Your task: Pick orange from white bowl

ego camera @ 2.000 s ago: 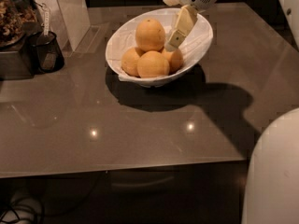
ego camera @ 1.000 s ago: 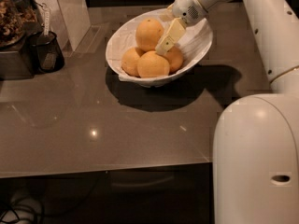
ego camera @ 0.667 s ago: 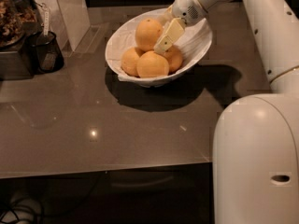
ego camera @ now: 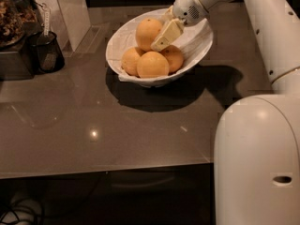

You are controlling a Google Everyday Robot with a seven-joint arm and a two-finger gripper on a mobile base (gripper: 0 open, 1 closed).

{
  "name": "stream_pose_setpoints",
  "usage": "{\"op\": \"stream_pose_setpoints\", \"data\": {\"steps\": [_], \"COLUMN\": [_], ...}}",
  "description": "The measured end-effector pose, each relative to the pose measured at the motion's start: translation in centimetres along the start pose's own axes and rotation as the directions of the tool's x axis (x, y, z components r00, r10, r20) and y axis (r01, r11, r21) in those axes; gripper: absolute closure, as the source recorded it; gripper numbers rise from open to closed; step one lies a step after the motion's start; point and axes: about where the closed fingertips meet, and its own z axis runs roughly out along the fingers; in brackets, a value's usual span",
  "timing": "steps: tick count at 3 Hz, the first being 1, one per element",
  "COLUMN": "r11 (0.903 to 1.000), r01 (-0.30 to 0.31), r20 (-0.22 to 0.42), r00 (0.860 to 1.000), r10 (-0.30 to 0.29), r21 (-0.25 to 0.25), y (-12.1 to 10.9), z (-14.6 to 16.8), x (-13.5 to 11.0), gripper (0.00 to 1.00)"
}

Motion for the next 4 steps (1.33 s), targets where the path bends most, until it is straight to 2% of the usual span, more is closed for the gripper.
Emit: {"op": "stream_pose_setpoints", "data": {"steps": [1, 2, 4], "r11": [1.0000, 0.9999, 0.9970], "r01": [0.000, 0.000, 0.013], "r20": [0.001, 0.029, 0.085], "r00": [1.000, 1.000, 0.996], "r10": [0.000, 0.001, -0.006], "r21": [-0.001, -0.014, -0.077], "y": [0.3, 0.5, 1.4], "z": [0.0, 0.2, 1.1], "x": [-0.1, -0.9, -2.1], "gripper": [0.24, 0.22, 0.25]}}
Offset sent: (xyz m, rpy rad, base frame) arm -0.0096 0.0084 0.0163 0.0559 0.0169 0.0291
